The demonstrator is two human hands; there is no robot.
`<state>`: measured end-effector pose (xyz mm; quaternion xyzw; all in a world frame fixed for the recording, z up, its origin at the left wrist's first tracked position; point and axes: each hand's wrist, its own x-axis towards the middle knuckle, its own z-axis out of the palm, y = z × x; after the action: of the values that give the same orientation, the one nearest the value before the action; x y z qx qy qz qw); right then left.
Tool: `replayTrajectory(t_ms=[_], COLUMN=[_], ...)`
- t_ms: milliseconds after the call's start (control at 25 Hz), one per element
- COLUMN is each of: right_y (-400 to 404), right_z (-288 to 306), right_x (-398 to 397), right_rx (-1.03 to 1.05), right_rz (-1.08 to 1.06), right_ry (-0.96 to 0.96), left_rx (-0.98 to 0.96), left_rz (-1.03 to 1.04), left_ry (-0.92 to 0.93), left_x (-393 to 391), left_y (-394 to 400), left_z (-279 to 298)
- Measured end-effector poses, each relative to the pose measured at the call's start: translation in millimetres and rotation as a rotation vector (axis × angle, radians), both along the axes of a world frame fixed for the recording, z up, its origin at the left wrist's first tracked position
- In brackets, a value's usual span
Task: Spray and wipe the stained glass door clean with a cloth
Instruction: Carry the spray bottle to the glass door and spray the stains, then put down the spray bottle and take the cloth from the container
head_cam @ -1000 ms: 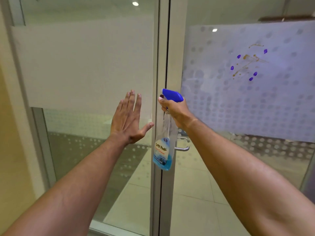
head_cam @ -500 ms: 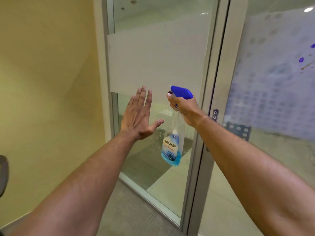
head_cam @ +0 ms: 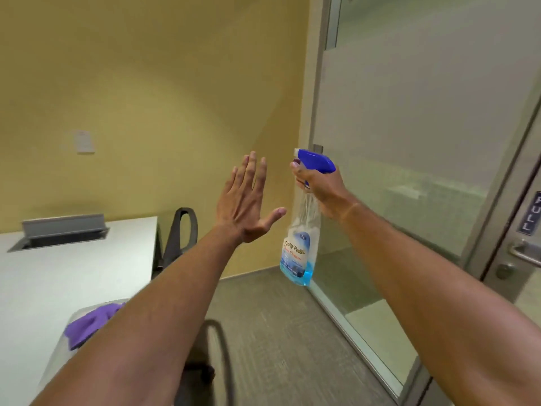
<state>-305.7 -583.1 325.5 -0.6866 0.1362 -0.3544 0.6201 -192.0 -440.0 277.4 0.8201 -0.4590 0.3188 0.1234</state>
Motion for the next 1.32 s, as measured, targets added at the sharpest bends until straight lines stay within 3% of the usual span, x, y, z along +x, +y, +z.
replayTrajectory(t_ms=[600, 1000, 1320], right_y=[279, 382, 444], right_z=[-66, -137, -193], right_x=[171, 265, 324], right_rx=[0.074, 0.112, 0.154], right_rz=[0.301, 0.413, 0.406], right_ry=[0.058, 0.216, 0.217], left_rx=[0.064, 0.068, 0.025], left_rz=[0.331, 0.464, 0.634], left_ry=[0.098, 0.236, 0.353], left_x=[134, 180, 208], left_y=[325, 428, 484], left_z=[-72, -138, -189])
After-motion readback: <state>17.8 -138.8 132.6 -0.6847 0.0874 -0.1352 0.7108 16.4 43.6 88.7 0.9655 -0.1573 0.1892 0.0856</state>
